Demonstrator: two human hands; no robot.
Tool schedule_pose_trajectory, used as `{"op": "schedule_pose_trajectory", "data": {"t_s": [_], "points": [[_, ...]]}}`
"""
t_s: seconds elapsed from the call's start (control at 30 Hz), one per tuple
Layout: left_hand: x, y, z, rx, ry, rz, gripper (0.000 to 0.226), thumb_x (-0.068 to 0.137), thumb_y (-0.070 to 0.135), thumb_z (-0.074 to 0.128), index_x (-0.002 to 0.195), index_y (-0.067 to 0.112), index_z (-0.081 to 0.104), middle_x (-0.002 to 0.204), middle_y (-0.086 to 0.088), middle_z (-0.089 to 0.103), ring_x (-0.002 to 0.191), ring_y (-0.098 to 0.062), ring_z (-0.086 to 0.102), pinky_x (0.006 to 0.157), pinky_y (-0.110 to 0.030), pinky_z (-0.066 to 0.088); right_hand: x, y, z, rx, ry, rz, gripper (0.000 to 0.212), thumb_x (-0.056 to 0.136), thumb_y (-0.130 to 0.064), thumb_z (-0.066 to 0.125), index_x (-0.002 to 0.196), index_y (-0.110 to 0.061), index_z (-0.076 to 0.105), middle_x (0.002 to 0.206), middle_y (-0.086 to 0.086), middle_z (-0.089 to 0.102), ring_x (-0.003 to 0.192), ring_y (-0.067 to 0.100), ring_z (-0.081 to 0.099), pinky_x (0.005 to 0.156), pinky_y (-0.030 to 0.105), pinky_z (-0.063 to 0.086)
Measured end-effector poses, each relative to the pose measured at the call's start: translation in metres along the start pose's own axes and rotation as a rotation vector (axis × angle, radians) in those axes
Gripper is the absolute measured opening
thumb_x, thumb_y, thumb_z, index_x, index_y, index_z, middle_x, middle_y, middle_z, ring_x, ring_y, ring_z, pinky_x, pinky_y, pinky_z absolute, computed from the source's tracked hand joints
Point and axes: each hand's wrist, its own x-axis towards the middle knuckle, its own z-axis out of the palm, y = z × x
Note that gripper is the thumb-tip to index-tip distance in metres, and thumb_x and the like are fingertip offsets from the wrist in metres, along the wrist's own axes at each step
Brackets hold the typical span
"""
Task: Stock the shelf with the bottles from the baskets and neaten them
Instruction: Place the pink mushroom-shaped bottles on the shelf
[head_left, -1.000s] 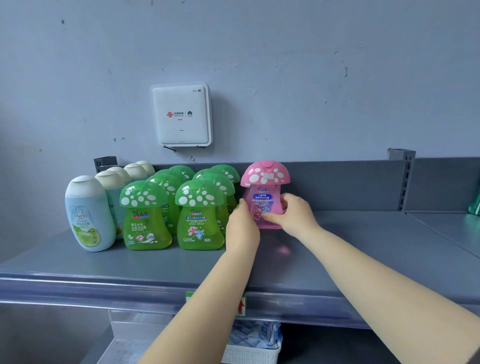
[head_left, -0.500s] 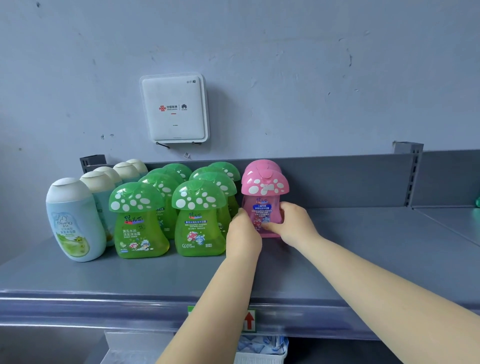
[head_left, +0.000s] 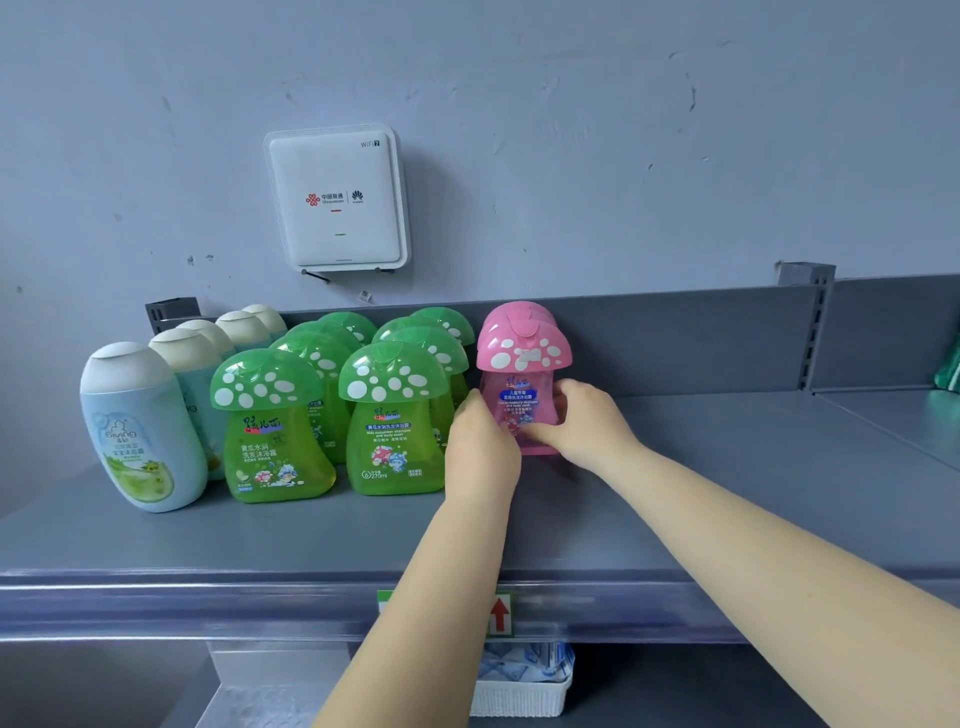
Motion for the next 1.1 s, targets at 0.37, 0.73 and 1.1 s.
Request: {"op": "schedule_pose_trajectory", "data": {"t_s": [0.37, 0.73, 1.1], "points": [[-0.022, 0.022, -0.014, 0.037, 0.069, 0.367, 0.022, 0.092, 0.015, 0.048, 0.11, 0.01, 0.061, 0.104, -0.003, 0.061, 0.095, -0.024, 0.055, 0.075, -0.031, 0.041, -0.035, -0.007, -0.076, -0.127, 0.181, -0.093, 0.021, 0.085, -0.026, 0.064, 0.101, -0.013, 0.058, 0.089, -0.005, 0.053, 0.083, 0.014, 0.051, 0.077, 0.031, 0.046], [-0.078, 0.093, 0.051, 0.204, 0.103, 1.09, 0.011, 0.071, 0.017, 0.057, 0.062, 0.012, 0.062, 0.055, 0.0, 0.055, 0.048, -0.022, 0.048, 0.046, -0.024, 0.029, -0.149, 0.034, -0.153, -0.885, 0.326, -0.103, 0.021, 0.089, -0.026, 0.056, 0.102, -0.011, 0.059, 0.1, 0.003, 0.061, 0.097, 0.025, 0.055, 0.077, 0.036, 0.041], [-0.225, 0.165, 0.138, 0.068, -0.273, 1.427, 0.026, 0.052, 0.009, 0.078, 0.053, 0.014, 0.053, 0.05, 0.0, 0.049, 0.044, -0.023, 0.047, 0.051, -0.023, 0.02, -0.327, 0.111, -0.229, -1.108, 0.217, 0.328, 0.03, 0.056, -0.015, 0.081, 0.065, -0.009, 0.054, 0.061, 0.005, 0.053, 0.055, 0.027, 0.056, 0.048, 0.023, 0.032]]}}
